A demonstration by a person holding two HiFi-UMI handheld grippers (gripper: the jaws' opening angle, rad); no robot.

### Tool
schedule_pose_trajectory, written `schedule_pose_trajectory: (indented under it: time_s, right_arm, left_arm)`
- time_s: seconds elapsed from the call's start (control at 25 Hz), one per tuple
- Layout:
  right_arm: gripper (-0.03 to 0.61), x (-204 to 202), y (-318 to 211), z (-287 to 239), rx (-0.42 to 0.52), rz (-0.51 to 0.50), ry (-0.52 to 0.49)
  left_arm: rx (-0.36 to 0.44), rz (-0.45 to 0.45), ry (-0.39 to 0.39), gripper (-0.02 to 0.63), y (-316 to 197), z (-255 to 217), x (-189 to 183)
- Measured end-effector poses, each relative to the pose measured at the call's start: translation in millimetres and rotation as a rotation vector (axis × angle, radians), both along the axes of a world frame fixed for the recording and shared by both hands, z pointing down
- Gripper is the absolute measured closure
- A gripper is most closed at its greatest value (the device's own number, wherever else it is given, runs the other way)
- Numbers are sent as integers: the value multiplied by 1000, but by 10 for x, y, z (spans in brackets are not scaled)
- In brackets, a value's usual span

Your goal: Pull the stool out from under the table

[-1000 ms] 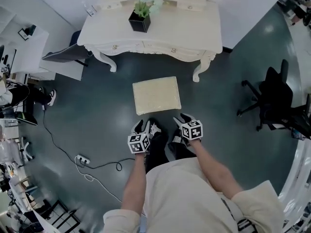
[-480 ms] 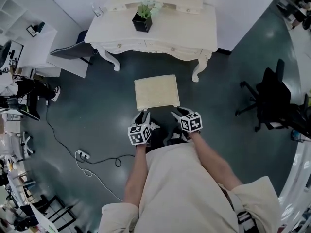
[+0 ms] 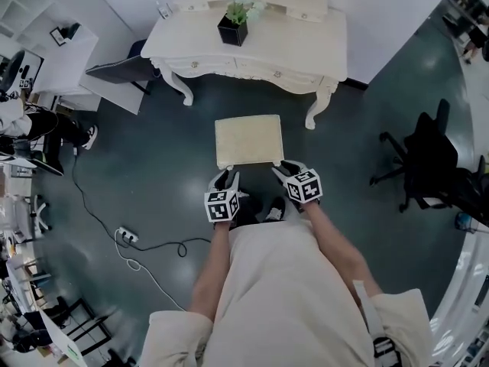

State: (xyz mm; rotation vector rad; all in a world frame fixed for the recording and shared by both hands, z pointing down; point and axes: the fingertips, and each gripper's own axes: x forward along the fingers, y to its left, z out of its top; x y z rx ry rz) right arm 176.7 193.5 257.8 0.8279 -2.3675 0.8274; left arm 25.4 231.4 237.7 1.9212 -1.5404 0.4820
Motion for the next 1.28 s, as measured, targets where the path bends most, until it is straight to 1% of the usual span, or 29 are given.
schedule_pose_trajectory:
  time_s: [0.12, 0.4, 0.6, 0.72, 0.92, 1.12, 1.28]
  right_arm:
    - [415, 32, -46, -35, 15, 18, -3]
    - [491, 160, -141, -56, 23, 97, -12]
    - [534, 180, -140, -47, 26, 111, 23]
    - [535, 173, -115, -61, 34, 93, 37]
    - [535, 204, -65, -76, 22, 101, 24]
    - [535, 257, -79, -58, -1, 122, 4]
    - [534, 295, -35, -27, -11, 127, 12]
  left_arm:
    - [2, -6, -16, 487, 7, -4, -21]
    - [30, -13, -52, 576, -37, -98, -50]
    - [41, -5, -23, 598, -48, -158, -27]
    - [38, -2, -8, 600, -35, -169, -1]
    - [23, 9, -7, 600, 11, -152, 57]
    - [23, -25, -16, 600, 13, -142, 9]
    - [19, -30, -16, 600, 78, -124, 0]
